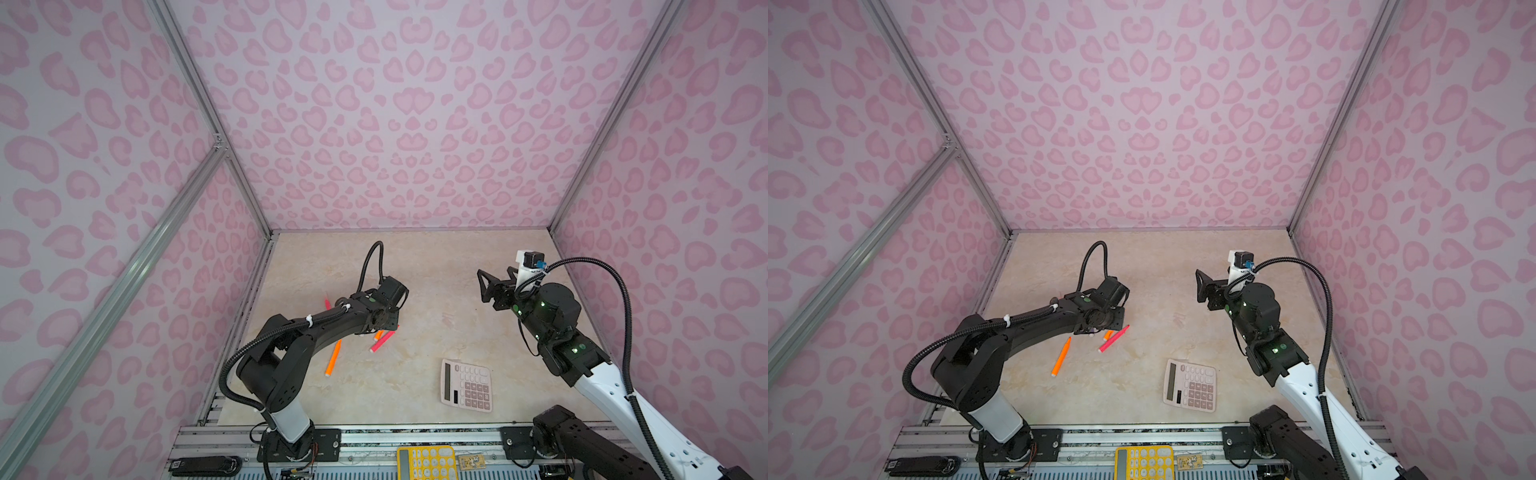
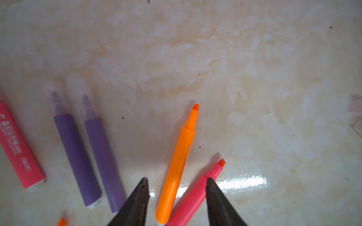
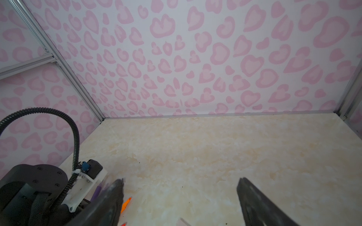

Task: Insert the pens into the pen caps
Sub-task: 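Move the left gripper over the orange marker and close on it, then lift the orange marker with the left gripper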

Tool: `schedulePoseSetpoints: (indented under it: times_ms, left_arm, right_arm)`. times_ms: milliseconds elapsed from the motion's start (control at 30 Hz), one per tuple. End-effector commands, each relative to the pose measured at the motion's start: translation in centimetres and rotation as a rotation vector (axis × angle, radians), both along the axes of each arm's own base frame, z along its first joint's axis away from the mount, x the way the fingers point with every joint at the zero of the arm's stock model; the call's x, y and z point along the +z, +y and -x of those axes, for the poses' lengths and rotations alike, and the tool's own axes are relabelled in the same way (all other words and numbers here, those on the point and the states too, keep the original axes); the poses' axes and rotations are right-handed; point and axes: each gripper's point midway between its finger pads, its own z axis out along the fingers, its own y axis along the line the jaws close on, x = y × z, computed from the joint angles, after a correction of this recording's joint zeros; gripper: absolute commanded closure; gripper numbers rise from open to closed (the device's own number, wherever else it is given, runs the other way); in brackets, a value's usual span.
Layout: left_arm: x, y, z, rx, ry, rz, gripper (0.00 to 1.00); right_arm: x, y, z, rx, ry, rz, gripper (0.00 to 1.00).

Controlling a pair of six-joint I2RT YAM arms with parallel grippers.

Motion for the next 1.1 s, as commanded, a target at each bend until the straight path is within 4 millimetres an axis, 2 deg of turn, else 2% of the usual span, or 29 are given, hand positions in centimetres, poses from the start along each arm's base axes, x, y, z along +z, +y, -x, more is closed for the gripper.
schedulePoseSetpoints:
  times_ms: [0, 400, 700, 867, 1067]
  left_arm:
    - [-0.4, -0.7, 0.0, -0.032, 0.021, 0.007, 0.50]
    - [-3.7, -0.6, 0.0, -0.007, 0.123, -0.044, 0.52]
    - [-3.8, 0.2, 0.4, -0.004, 0.133, -0.054, 0.60]
    - [-4.6, -0.1, 0.7, -0.010, 0.167, -0.045, 0.63]
    - [-5.8, -0.6, 1.0, -0.017, 0.212, -0.034, 0.84]
  right_arm:
    - [0.2, -0.1, 0.2, 0.000, -0.012, 0.002, 0.09]
    - [0.1, -0.8, 0.8, -0.019, -0.026, 0.005, 0.07]
    - [0.0, -1.1, 0.7, -0.035, -0.022, 0.014, 0.07]
    - [0.0, -1.2, 0.7, -0.042, -0.015, 0.019, 0.07]
    - [-0.1, -1.3, 0.7, -0.050, -0.017, 0.022, 0.07]
